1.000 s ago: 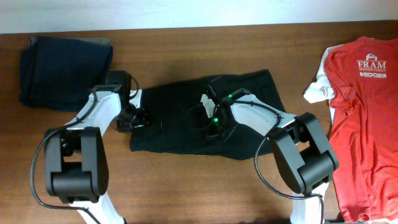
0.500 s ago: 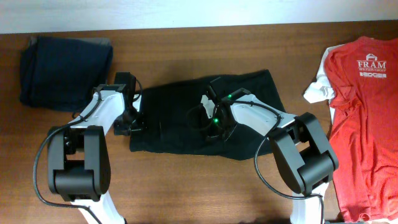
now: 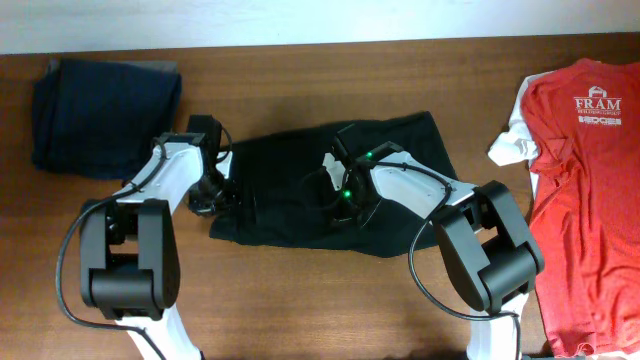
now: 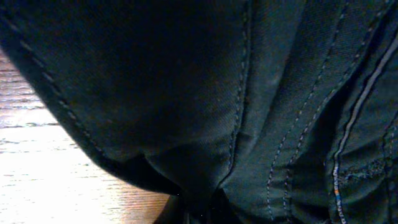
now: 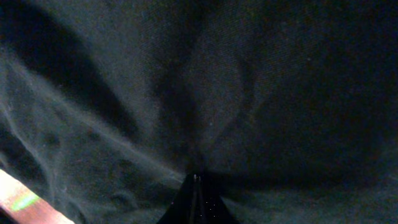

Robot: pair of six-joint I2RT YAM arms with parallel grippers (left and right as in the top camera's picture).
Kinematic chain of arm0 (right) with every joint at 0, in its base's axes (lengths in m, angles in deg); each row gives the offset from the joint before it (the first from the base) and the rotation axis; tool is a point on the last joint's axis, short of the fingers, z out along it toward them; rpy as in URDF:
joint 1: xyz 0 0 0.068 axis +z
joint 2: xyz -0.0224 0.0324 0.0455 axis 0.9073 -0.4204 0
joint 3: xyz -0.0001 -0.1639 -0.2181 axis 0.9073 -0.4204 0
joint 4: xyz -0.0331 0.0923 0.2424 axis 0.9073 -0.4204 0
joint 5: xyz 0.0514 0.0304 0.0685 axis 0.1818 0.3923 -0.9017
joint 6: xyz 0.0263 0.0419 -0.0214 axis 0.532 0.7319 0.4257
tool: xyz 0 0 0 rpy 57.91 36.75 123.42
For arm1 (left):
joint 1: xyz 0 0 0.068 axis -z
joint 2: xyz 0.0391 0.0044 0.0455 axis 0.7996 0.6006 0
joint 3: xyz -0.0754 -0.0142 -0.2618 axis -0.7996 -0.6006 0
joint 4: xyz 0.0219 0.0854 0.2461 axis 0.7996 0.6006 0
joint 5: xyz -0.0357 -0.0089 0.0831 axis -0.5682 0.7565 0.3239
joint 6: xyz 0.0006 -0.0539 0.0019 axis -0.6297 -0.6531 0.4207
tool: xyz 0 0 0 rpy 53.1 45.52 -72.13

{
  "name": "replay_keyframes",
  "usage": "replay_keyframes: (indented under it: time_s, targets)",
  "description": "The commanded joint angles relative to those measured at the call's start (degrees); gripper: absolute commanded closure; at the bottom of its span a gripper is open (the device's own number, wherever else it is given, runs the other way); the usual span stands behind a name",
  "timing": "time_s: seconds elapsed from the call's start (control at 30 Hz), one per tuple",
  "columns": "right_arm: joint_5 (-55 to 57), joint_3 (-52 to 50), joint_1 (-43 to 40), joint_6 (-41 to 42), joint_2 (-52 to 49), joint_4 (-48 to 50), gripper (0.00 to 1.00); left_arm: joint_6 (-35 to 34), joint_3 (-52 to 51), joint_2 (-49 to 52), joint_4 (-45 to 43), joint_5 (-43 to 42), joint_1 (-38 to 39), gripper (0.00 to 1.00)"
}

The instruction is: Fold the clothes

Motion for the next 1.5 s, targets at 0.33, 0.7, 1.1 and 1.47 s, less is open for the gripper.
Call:
replay_keyframes:
  time_s: [0.33,0.7,1.1,1.47]
  targets:
    - [-26.12,0.13,-7.32,-3.63,-0.72,-1.95,0.96,0.07,37.20,-4.07,26.84,7.02,4.35,0.99]
    - [-3.93,0.11,5.20,14.38,-0.94,4.76,0.96,0.04,41.51,-4.07,31.15,6.99,7.19,0.99]
    - [-7.30,12.00,-3.34,12.24,2.73,2.36,0.96,0.11,45.42,-4.07,34.88,6.19,7.19,0.99]
    - [-11.58,18.56,-1.81,9.64,-7.96,5.33,0.96,0.11,45.40,-4.04,35.28,6.23,7.19,0.98]
